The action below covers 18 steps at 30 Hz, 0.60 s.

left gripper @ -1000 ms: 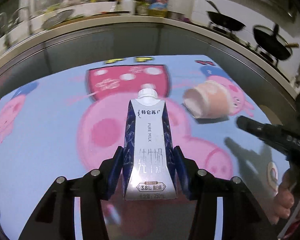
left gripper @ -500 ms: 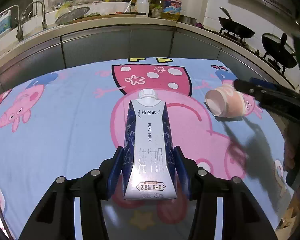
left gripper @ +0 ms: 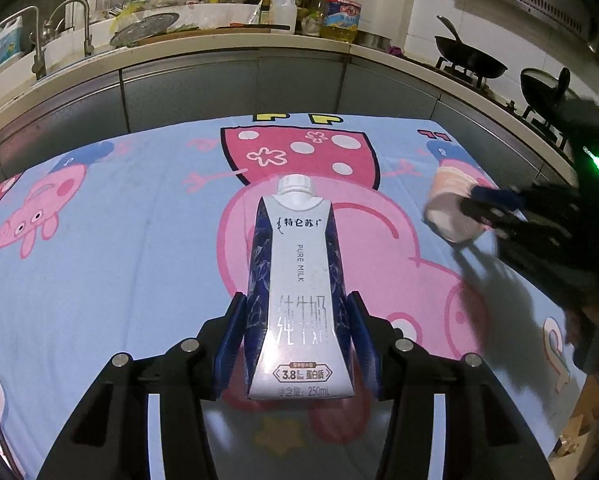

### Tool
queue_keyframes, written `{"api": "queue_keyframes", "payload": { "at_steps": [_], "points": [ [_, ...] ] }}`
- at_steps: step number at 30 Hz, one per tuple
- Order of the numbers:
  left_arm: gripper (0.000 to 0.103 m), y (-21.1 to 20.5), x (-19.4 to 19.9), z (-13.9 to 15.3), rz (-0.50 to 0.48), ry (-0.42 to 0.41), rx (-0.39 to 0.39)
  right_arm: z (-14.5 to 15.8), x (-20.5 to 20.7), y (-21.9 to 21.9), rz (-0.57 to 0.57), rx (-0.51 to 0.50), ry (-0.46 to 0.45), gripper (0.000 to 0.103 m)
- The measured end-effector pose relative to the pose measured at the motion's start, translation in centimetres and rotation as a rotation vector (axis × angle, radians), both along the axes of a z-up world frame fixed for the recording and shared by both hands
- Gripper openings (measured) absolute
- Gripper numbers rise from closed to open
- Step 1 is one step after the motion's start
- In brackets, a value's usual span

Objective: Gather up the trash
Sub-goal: 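Hold the milk carton in the left tool while the right tool grasps the pink paper cup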

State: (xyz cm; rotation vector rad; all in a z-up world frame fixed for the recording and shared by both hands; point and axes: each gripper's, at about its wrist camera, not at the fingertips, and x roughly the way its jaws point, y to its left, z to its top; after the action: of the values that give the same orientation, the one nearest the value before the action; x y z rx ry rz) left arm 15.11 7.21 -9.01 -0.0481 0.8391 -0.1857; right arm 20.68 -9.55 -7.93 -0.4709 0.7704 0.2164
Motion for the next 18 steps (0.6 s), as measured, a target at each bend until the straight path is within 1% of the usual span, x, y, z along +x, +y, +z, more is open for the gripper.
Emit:
{"api": "queue_keyframes", "payload": {
  "at_steps": [1,4,8,10,12,15,18],
  "points": [
    [0.051,-0.1,-0.1,0.0,0.0,0.0,-0.001,0.0,-0.8,-0.3,0.005,-0.001,-0.007,0.012],
    [0.051,-0.4,-0.2,0.0,-0.009,0.002,-0.009,-0.4,-4.9,-2.3,0.004,-0.017,-0.044,0.005],
    [0.051,-1.2,-0.6,0.0,-0.03,0.001,0.001,-1.1,-9.3,-5.0,-0.038,-0.012,-0.083,0.002],
    [0.051,-1.7,-0.8,0.1,-0.039,0.005,0.0,-1.2,-10.9,-6.4,-0.075,0.03,-0.089,0.001],
    [0.051,-2.1,-1.2,0.3,-0.052,0.004,-0.005,-0.8,-12.6,-7.7,-0.116,0.094,-0.111,0.001],
    [0.051,-3.0,-1.7,0.7,-0.076,0.0,-0.004,0.6,-14.4,-9.3,-0.166,0.206,-0.147,0.001],
    [0.051,-3.9,-2.2,1.2,-0.112,-0.004,-0.021,1.9,-15.6,-10.2,-0.193,0.294,-0.185,0.001]
  ]
}}
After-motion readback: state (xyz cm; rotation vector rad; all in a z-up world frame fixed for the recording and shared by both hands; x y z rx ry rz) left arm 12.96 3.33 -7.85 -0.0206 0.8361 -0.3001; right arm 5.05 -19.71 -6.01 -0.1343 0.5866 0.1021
